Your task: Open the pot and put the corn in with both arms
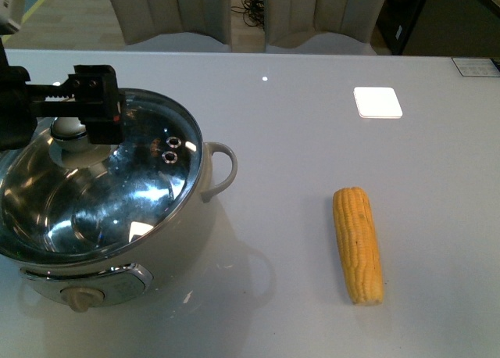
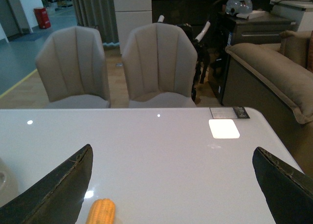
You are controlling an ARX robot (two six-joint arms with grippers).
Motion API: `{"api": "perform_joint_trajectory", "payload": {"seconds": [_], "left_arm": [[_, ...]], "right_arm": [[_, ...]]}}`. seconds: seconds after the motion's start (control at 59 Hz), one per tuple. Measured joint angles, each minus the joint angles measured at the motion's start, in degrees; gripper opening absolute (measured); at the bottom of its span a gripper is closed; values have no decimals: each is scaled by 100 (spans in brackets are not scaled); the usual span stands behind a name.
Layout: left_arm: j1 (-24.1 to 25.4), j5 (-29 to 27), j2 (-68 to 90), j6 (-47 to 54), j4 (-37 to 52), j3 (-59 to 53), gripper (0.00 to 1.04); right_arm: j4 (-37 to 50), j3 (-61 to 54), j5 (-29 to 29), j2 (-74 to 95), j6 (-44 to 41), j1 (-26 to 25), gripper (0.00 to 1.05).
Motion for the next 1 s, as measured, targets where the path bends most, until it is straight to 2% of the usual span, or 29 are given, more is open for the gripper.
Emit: {"api": "perform_joint_trajectory", "payload": {"seconds": [0.576, 0.644, 0.813, 0.948, 0.999], "left_arm": [[-109, -380, 442, 127, 256, 20, 98], [-111, -389, 444, 125, 260, 20, 92], [-142, -413, 444, 107, 280, 20, 69], [-195, -503, 444, 90, 291, 20, 45], [-195, -522, 444, 103, 295, 20, 42]], "right_arm": [[0, 0, 0, 0, 0, 0, 96], [0, 0, 0, 0, 0, 0, 96], [0, 0, 0, 0, 0, 0, 96], [0, 0, 0, 0, 0, 0, 96], [0, 0, 2, 0, 2, 0, 96]]}}
